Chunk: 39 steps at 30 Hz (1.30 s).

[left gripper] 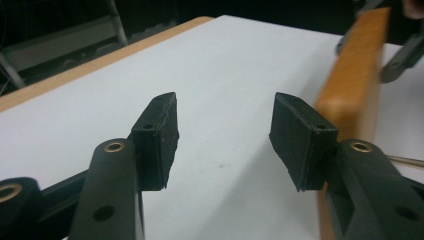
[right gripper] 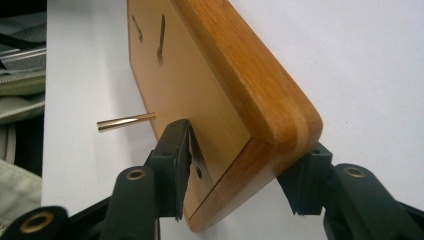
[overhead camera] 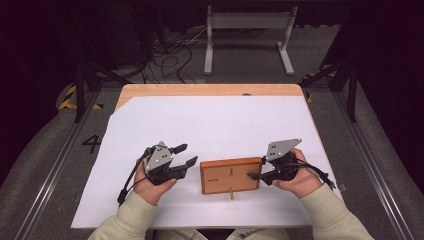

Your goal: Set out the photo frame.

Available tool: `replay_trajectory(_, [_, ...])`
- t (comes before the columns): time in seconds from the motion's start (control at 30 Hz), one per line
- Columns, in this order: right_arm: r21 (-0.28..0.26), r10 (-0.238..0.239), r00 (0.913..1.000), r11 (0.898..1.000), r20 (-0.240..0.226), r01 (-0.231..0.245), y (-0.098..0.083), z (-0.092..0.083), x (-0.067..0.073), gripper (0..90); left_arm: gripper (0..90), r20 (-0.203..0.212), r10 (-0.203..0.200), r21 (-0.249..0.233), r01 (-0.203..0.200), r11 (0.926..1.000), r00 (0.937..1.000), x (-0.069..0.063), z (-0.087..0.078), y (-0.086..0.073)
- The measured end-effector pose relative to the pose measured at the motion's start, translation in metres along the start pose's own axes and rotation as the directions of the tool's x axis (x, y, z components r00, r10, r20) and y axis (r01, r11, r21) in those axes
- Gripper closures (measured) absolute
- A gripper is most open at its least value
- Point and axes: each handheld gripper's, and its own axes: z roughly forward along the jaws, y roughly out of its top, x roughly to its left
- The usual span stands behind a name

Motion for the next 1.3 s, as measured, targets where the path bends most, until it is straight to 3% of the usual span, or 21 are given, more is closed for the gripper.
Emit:
replay_trajectory(0.17, [0.003,-0.034,0.9994,0.999,0.010,0.034,-0.001,-0.005,0.010,55.6,44.6,-0.009,-0.020,0.018,0.020,0.9996,0.9998,0.007,0.003,-0.005])
replay_trajectory(0.4, [0.009,-0.063,0.9979,0.998,0.015,0.063,-0.006,-0.013,0.025,60.7,43.6,0.002,-0.013,0.037,0.013,0.9992,0.9999,0.008,0.007,-0.008])
replay_trajectory(0.8, [0.013,-0.108,0.9937,0.994,0.032,0.108,-0.011,-0.017,0.040,61.0,43.4,0.011,-0.011,0.042,0.011,0.9990,0.9999,0.008,0.008,-0.010])
replay_trajectory(1.13, [0.017,-0.104,0.9945,0.994,0.007,0.104,-0.019,-0.018,0.050,56.7,42.9,0.016,-0.023,0.059,0.022,0.9980,0.9996,0.010,0.011,-0.014])
replay_trajectory(1.3, [-0.005,-0.071,0.9975,0.997,0.004,0.071,-0.021,-0.020,0.050,52.5,42.7,0.016,-0.028,0.064,0.027,0.9976,0.9995,0.011,0.012,-0.015])
